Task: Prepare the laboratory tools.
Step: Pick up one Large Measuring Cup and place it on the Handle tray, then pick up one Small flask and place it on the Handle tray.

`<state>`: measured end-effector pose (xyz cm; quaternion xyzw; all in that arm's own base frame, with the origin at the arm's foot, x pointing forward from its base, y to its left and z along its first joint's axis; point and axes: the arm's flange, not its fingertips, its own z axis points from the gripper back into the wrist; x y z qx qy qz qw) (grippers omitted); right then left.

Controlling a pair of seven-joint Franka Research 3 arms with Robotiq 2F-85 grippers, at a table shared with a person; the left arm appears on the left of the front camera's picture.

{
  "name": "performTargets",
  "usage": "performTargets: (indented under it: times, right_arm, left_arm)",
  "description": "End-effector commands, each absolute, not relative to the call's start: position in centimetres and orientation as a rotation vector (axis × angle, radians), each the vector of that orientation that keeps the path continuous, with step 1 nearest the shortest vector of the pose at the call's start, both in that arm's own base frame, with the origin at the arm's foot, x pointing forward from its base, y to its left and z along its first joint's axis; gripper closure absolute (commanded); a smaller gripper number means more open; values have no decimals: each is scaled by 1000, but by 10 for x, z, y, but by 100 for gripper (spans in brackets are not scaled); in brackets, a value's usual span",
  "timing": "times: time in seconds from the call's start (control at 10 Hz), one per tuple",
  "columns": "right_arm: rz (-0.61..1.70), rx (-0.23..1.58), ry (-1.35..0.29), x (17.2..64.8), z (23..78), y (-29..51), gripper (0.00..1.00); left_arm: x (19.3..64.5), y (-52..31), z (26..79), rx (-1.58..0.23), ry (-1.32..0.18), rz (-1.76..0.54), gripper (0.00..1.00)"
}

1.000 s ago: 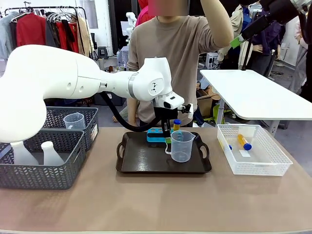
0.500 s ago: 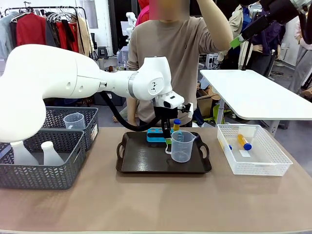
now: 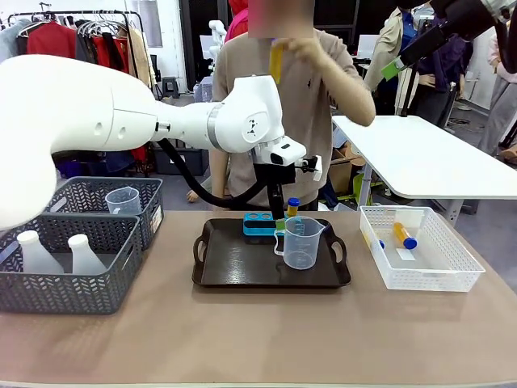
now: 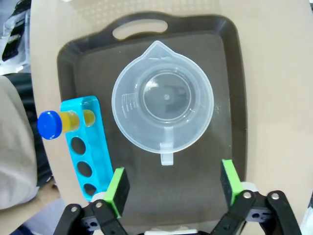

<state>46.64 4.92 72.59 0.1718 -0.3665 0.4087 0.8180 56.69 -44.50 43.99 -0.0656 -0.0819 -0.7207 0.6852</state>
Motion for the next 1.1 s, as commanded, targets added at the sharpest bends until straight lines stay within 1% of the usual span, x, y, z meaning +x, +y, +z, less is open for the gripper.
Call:
performTargets:
  times: [0.0, 0.1, 0.2, 0.6, 0.7, 1.0]
  right_arm:
    - [872, 370, -784, 465, 726, 50, 0]
    - [872, 370, -784, 465, 726, 50, 0]
    - [872, 370, -784, 465, 726, 50, 0]
    - [872, 370, -784, 465, 726, 50, 0]
    - [872, 370, -784, 465, 726, 50, 0]
    - [872, 370, -784, 465, 726, 50, 0]
  left_arm:
    - [556, -432, 445, -160, -185, -1589, 0]
    - [554, -434, 448, -154, -168, -1603, 0]
    - [565, -442, 444, -146, -184, -1610, 0]
    - [563, -441, 441, -146, -177, -1612, 0]
    - [558, -429, 458, -168, -150, -1555, 0]
    - [540, -398, 514, -162, -208, -1432, 0]
